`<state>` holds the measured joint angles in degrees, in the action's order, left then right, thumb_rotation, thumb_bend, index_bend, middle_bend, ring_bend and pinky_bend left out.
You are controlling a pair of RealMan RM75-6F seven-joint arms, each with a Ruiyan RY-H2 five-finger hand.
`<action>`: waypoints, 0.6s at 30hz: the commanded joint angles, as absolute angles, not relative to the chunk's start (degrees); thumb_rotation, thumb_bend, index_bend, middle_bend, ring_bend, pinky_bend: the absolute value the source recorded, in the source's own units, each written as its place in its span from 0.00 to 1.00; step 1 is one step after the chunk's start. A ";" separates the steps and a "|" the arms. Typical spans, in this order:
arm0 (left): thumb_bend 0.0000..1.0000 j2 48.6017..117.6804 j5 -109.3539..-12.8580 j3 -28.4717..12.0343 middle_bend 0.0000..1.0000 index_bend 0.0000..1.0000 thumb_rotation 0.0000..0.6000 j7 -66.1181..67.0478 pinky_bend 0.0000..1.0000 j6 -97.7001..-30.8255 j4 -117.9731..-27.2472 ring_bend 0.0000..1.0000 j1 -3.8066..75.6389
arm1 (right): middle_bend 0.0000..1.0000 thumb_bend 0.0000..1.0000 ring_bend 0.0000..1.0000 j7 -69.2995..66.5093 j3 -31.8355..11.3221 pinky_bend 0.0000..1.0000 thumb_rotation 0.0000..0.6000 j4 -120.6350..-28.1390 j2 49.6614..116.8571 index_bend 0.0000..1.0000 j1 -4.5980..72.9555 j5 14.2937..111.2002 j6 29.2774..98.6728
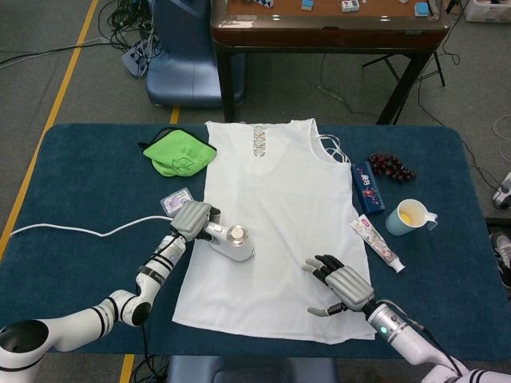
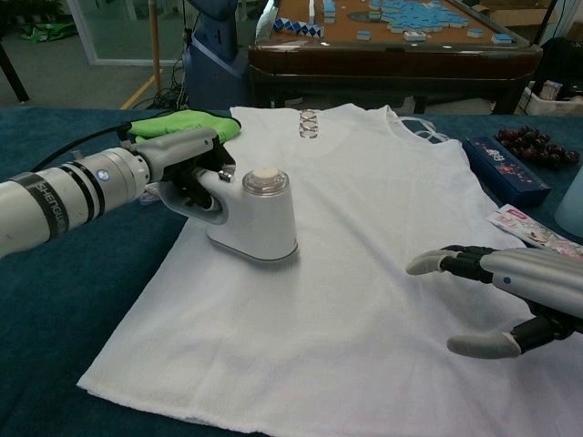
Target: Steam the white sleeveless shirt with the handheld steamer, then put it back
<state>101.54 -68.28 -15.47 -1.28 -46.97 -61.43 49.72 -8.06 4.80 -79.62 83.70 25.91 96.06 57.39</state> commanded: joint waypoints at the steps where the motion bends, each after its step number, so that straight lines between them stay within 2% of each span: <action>1: 0.22 101.61 -68.05 -15.49 0.70 0.81 1.00 -1.31 0.62 -46.93 -61.38 0.61 49.76 | 0.09 0.00 0.00 -8.49 5.24 0.00 0.37 -78.20 84.88 0.05 26.64 96.14 56.66; 18: 0.22 104.04 -69.88 -13.68 0.70 0.81 1.00 -1.36 0.62 -47.57 -60.57 0.61 50.35 | 0.09 0.00 0.00 -8.44 8.02 0.00 0.37 -75.16 87.33 0.05 26.65 96.81 57.53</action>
